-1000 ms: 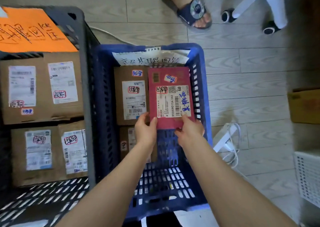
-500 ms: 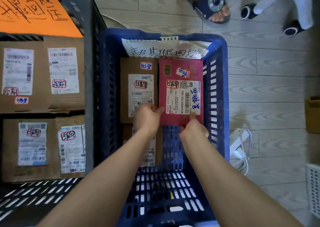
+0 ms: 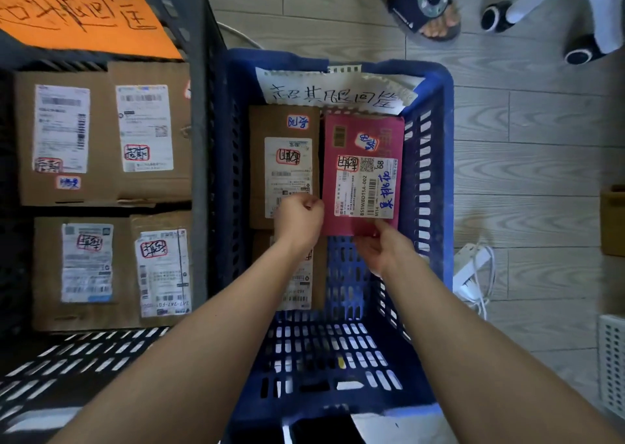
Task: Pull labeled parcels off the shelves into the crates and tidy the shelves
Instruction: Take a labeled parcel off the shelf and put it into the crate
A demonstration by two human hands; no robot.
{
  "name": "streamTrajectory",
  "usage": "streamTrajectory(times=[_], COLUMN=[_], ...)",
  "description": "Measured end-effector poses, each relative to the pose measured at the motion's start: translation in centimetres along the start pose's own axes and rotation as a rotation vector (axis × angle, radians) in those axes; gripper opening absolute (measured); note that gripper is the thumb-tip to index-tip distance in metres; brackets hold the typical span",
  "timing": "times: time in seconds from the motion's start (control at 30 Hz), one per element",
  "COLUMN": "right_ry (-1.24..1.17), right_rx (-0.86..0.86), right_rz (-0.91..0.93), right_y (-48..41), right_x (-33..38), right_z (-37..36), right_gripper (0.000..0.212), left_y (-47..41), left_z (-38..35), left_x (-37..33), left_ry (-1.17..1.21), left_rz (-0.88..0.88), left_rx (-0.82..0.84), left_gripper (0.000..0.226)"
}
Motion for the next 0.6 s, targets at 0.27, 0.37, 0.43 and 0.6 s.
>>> streamTrajectory(times=[0.27, 0.37, 0.43, 0.6], right_ry=[0.184, 0.355, 0.497, 0.757], right_rx=[0.087, 0.114, 0.172, 0.352], right_rz=[0.132, 0.218, 0.305, 0.416], right_y=[13.0, 20.2, 24.9, 36.0], right_x=[0.8, 1.1, 0.7, -3.4], right_z=[0.8, -0.2, -1.7, -6.6], right_gripper=[0.04, 0.039, 0.039, 0.042], left_y=[10.3, 15.6, 19.1, 28.2], left_z=[6.0, 10.3, 13.9, 24.7], left_x=[-4.5, -6.6, -7.8, -8.7], left_ry=[0.161, 0.251, 0.308, 0.451], left_rz=[0.044, 0.043, 0.033, 0.021], left_rx=[-0.097, -0.127, -0.186, -0.386], left_gripper=[0.027, 0.018, 0.02, 0.024])
Point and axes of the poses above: each hand's wrist, its own y-axis away from the middle knuckle, its own z-axis out of the back of the hand, x = y × z, the point moved 5 cm from there along -y, towards the middle knuckle, and after that the axes turned 8 degrees about y, right-handed, at the moved point
